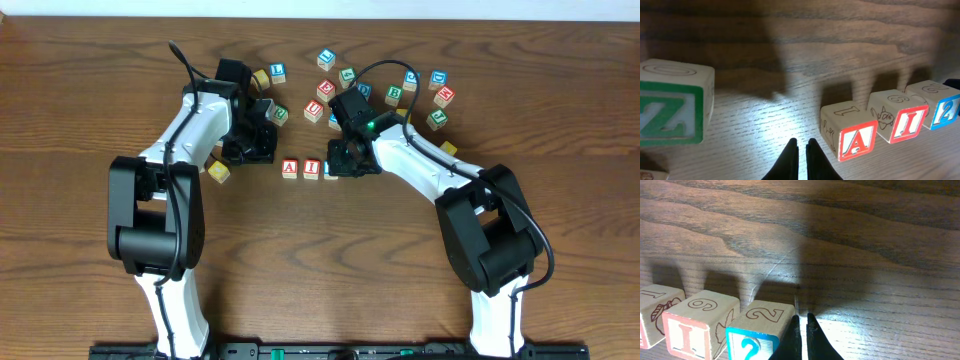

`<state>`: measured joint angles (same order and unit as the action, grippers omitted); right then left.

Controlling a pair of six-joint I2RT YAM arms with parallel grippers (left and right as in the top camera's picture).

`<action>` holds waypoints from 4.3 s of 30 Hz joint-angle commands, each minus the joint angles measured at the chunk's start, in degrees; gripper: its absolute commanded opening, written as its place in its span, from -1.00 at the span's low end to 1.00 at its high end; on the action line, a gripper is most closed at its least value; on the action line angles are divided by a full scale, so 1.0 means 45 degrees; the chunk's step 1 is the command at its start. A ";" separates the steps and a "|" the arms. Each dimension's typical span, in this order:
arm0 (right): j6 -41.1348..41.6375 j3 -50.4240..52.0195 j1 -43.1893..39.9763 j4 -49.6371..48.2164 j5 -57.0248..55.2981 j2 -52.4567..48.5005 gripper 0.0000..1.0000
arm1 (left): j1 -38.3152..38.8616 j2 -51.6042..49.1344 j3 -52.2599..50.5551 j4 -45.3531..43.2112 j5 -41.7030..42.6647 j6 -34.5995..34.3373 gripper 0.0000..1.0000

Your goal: Spell out AI2

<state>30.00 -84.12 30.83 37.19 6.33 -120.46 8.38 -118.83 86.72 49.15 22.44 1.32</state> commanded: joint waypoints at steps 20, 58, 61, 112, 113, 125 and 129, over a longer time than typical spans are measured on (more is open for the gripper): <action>0.0180 0.0151 0.0097 -0.0083 -0.0185 0.0257 -0.97 | 0.0529 -0.1219 -0.0083 -0.0296 0.0879 0.0039 -0.85; 0.0670 0.0151 0.0044 -0.0151 0.0010 0.0257 -0.98 | 0.1156 -0.1190 0.0092 -0.0228 0.1205 -0.0772 -0.85; 0.0670 0.0151 -0.0049 0.0000 0.0010 0.0257 -0.98 | 0.1185 -0.1190 0.0092 -0.0233 0.1205 -0.0714 -0.85; -0.0204 0.0126 -0.0097 -0.2696 -0.0029 0.1098 -0.98 | -0.0903 0.3905 0.1535 -0.0330 -0.2137 -0.0971 -0.85; -0.0165 0.0126 0.0019 -0.2735 -0.0097 0.0991 -0.98 | -0.0947 0.4182 0.1535 -0.0330 -0.2278 -0.1117 -0.85; 0.0282 0.0126 0.0355 -0.3162 0.0117 0.0029 -0.98 | -0.0991 0.5187 0.1520 -0.0078 -0.2914 -0.1117 -0.85; 0.0272 0.0126 0.0355 -0.3133 0.0641 -0.0272 -0.98 | -0.0991 0.5187 0.1520 -0.0058 -0.3492 -0.1117 -0.85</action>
<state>30.59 -83.72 32.34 23.03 7.29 -119.96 3.90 -95.53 92.73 48.66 9.69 -3.20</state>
